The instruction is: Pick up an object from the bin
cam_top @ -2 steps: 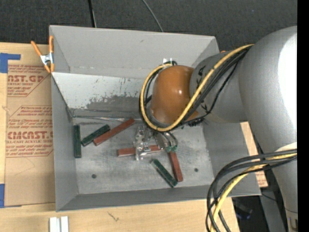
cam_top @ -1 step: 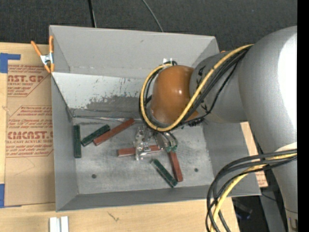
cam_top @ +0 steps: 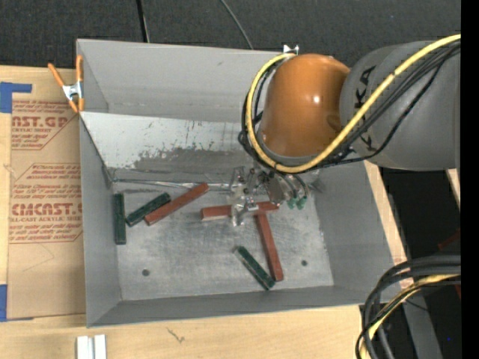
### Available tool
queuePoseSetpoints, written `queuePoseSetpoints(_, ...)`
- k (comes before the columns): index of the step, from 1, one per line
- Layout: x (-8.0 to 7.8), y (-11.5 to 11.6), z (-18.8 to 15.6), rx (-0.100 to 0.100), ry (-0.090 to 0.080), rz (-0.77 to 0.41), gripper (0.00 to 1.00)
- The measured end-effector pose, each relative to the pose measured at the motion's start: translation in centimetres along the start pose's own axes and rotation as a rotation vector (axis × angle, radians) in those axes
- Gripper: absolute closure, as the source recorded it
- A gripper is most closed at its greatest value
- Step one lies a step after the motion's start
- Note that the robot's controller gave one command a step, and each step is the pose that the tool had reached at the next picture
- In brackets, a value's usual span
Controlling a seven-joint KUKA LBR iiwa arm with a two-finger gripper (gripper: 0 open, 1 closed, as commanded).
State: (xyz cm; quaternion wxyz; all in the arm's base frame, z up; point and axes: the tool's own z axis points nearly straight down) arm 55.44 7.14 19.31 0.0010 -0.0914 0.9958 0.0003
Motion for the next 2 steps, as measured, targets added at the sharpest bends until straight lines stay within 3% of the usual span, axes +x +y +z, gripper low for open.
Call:
queuePoseSetpoints(1, 0.0, 0.0, 0.0, 0.000, 0.000, 0.000, 1.00)
queuePoseSetpoints(2, -0.4, -1.6, -13.8, 0.000, -0.001, -0.437, 1.00)
